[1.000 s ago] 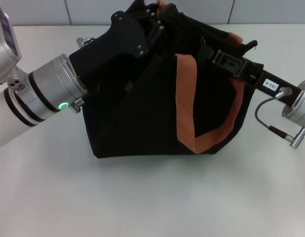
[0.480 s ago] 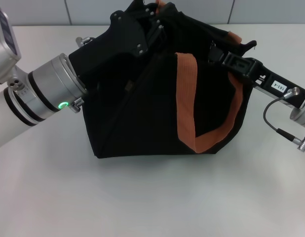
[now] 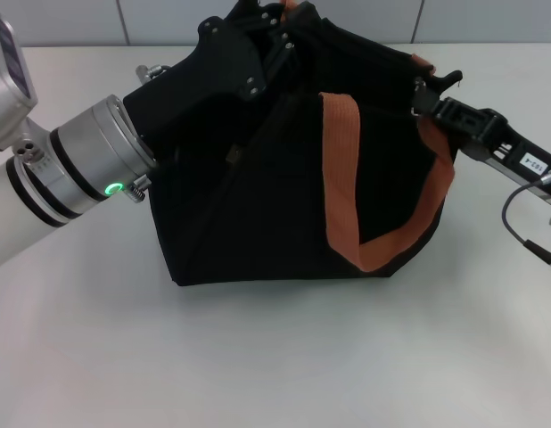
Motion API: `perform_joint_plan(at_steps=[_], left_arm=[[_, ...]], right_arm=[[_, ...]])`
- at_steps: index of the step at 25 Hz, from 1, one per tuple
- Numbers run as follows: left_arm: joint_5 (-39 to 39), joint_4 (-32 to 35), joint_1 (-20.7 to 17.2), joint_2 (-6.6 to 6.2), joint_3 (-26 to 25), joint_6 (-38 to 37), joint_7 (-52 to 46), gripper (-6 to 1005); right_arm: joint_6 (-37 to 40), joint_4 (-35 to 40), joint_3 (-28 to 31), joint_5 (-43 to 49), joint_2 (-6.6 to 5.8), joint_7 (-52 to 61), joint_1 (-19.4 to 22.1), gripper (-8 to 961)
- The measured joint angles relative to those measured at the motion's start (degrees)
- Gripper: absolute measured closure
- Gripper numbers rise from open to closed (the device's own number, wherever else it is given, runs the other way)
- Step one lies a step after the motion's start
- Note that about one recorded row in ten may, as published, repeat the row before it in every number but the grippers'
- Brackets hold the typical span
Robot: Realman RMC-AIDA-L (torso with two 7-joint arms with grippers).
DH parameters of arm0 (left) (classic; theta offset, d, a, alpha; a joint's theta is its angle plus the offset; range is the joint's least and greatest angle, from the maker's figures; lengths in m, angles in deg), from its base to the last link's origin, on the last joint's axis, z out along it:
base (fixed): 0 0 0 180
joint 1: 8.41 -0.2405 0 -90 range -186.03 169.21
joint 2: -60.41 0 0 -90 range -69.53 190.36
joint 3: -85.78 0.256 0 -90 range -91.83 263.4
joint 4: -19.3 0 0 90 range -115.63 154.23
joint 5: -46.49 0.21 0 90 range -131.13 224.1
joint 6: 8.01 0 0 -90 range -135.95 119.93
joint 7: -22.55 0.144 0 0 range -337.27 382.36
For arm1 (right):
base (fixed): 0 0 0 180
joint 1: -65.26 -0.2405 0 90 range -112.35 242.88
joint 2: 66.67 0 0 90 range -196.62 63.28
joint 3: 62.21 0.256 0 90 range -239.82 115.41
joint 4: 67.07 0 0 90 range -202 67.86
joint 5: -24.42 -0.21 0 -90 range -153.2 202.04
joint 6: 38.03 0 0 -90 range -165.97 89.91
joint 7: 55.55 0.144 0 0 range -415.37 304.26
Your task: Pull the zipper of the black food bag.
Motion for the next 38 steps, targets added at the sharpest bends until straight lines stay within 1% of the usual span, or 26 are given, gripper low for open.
perform_joint_plan(at_steps=[4,6,7,8,11,12,13,15,18,21,23,24,26,28,29,30,31,32,35,36,37,38], left_arm=[[0.0,0.05,-0.08,0.0,-0.08,0.0,0.0,975],[0.0,0.05,-0.09,0.0,-0.08,0.0,0.0,975],[0.0,0.04,-0.12,0.0,-0.08,0.0,0.0,975],[0.0,0.04,-0.12,0.0,-0.08,0.0,0.0,975],[-0.01,0.03,-0.23,0.0,-0.09,0.0,0.0,975],[-0.01,0.03,-0.23,0.0,-0.09,0.0,0.0,975],[-0.01,0.03,-0.23,0.0,-0.09,0.0,0.0,975],[-0.01,0.01,-0.4,0.0,-0.09,0.0,0.0,975],[-0.08,-0.01,-0.58,-0.01,-0.17,0.8,0.0,975],[-0.14,-0.01,-0.74,0.0,-0.17,2.14,0.64,975],[-0.15,-0.01,-0.99,0.0,-0.04,4.26,2.72,975],[-0.2,-0.32,-1.23,0.0,-0.15,5.95,2.95,975],[-0.13,-1.01,-1.77,0.0,-1.06,6.81,3.13,975],[-0.09,-1.25,-2.15,0.0,-1.62,6.71,3.3,975],[-0.04,-0.93,-3.5,-0.05,-3.26,5.04,3.48,975],[-0.04,-0.93,-3.5,-0.05,-3.26,5.04,3.48,945],[-0.06,0.47,-5.35,-0.31,-5.52,2.02,3.12,915],[-0.06,0.47,-5.35,-0.31,-5.52,2.02,3.12,885],[-0.07,3.33,-8.55,-0.5,-8.52,-2.76,2.16,795],[-0.06,4.91,-10.98,-0.53,-9.57,-5.49,1.95,677],[-0.06,5.5,-11.91,-0.54,-9.7,-6.29,1.95,559],[-0.06,5.5,-11.91,-0.54,-9.7,-6.29,1.95,542]], right_arm=[[-0.29,0.18,1.05,-0.04,0.0,0.01,0.88,911],[0.29,0.0,2.59,-0.08,0.02,-0.4,1.5,905],[1.33,-0.56,5.0,-0.09,0.1,-1.74,2.41,903],[1.33,-0.56,5.0,-0.09,0.1,-1.74,2.41,900],[3.9,-1.96,8.18,-0.1,0.11,-6.75,4.04,892],[6.55,-3.13,10.43,-0.11,0.1,-11.49,5.43,890],[6.55,-3.13,10.43,-0.11,0.1,-11.49,5.43,887],[9.47,-5.15,13.46,-0.11,0.11,-16.49,7.74,882],[10.75,-5.73,14.65,-0.11,0.16,-19.43,8.99,874],[11.33,-6.6,14.9,-0.11,0.14,-22.82,10.14,754],[11.06,-6.83,14.58,0.04,0.11,-24.27,10.42,674],[10.75,-6.84,14.44,0.24,0.11,-24.66,10.37,646],[11.2,-6.85,14.19,0.47,0.11,-25.71,10.12,589],[11.86,-6.85,14.02,0.66,0.09,-26.61,10.01,533],[12.04,-6.86,13.99,0.69,0.09,-26.81,10.02,505],[12.04,-6.86,13.99,0.69,0.09,-26.81,10.02,476],[12.1,-6.86,13.99,0.71,0.1,-27.04,10.2,448],[12.1,-6.86,13.99,0.71,0.1,-27.04,10.2,402],[11.99,-6.84,14.0,0.8,0.15,-28.82,10.74,266],[12.03,-6.97,14.02,0.81,0.2,-31.12,11.06,220],[12.21,-7.03,14.02,0.82,0.21,-32.0,11.11,218],[12.21,-7.03,14.02,0.82,0.21,-32.0,11.11,215]])
